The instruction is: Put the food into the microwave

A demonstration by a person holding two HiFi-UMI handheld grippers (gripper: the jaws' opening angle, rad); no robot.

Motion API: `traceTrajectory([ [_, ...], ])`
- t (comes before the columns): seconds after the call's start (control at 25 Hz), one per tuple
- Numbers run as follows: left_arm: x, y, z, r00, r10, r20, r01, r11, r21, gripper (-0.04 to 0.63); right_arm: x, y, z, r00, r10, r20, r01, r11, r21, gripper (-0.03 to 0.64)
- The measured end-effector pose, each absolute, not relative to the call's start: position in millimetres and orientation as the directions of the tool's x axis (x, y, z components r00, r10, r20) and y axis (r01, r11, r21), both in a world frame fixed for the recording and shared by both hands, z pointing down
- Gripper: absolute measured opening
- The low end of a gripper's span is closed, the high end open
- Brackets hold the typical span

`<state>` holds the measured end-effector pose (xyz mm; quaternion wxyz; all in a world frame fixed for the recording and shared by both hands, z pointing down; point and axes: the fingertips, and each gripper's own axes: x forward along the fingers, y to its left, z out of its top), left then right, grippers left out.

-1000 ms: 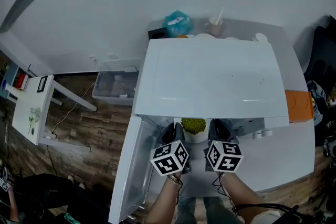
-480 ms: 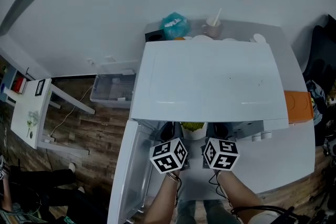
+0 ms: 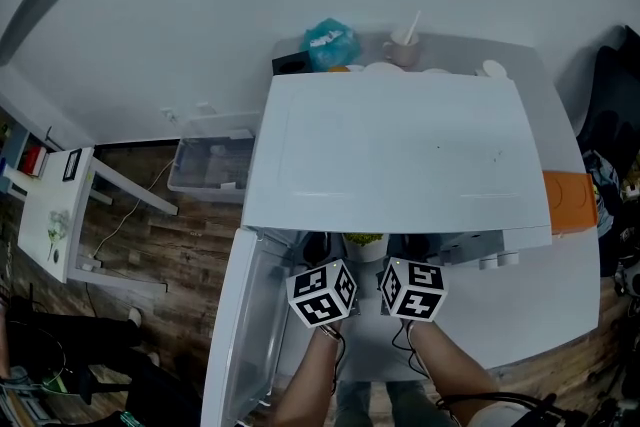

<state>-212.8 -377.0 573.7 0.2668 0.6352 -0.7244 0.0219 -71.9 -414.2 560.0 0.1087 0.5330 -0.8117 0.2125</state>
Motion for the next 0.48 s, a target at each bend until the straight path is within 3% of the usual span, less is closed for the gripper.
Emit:
traceTrajectory([
  [0.48, -211.1, -381.8, 579.1, -0.076, -0.902, 0.425, -0.951, 0.194, 0.242, 0.064, -71.4, -415.8, 566.8, -0.36, -0.816, 0.452, -0.933, 0.316, -0.171, 0.055],
])
